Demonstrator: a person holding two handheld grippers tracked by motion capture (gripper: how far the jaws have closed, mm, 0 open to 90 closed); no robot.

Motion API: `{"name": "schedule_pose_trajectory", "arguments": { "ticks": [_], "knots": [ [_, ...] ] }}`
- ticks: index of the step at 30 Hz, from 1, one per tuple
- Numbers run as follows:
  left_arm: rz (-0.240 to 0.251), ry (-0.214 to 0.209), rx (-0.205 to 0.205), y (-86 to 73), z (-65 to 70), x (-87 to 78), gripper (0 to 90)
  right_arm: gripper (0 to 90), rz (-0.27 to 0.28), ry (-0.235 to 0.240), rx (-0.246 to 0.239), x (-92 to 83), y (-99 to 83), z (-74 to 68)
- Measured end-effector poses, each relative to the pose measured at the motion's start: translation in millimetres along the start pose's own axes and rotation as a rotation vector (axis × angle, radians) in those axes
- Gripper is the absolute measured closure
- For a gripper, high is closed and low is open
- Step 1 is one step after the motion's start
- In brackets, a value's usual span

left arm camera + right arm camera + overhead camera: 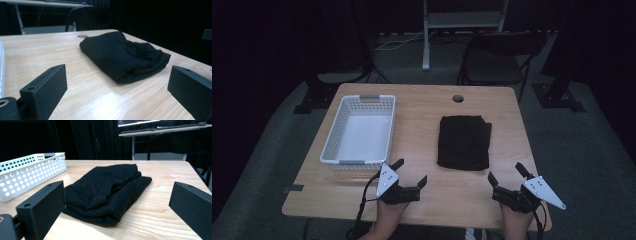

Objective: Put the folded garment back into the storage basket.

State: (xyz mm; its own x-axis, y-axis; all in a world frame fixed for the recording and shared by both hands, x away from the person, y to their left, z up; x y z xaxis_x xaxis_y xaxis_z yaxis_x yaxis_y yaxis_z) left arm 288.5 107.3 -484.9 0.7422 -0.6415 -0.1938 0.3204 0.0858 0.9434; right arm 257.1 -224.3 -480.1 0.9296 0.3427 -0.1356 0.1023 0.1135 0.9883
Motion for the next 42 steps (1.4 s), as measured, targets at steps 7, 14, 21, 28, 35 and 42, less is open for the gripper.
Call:
{"name": "schedule_pose_trajectory", "arguments": {
  "ticks": [7,14,21,28,35,42],
  "knots": [
    [0.011,-0.003,-0.01,19.0,1.8,6.1,3.0,0.3,0.029,-0.021,0.002,-4.5,14.0,2.2],
    [0.007,0.001,-0.025,24.9,0.2,13.3,3.0,0.4,0.036,-0.062,0.018,-11.0,19.4,12.4],
    [-0.024,0.008,-0.023,27.8,-0.4,19.3,3.0,0.4,0.024,-0.083,-0.002,-10.5,23.2,12.2],
    [-0.071,-0.06,-0.061,41.0,5.7,24.7,3.3,0.9,0.036,-0.066,-0.003,-7.3,29.6,8.8],
    [-0.097,-0.07,-0.071,50.7,6.3,35.5,3.3,0.9,0.035,-0.064,-0.007,-4.0,33.5,7.1],
    [-0.101,-0.072,-0.074,57.6,7.9,47.1,3.3,0.9,0.026,-0.063,-0.007,-0.9,35.9,7.3]
  ]
}}
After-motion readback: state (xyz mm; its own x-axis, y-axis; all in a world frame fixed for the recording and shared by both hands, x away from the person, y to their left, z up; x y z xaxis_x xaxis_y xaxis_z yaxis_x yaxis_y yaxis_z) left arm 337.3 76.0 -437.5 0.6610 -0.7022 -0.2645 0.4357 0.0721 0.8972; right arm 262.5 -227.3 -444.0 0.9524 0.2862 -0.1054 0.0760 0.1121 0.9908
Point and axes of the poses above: each handheld gripper's, and its own axes: x roughly forward along the jaws, y roughly out of its top, z roughly to its right, the point moved 4 cm from there along x, roughly forward along the jaws, and after that the axes turned 12 degrees about -x, right-handed, at the moved point
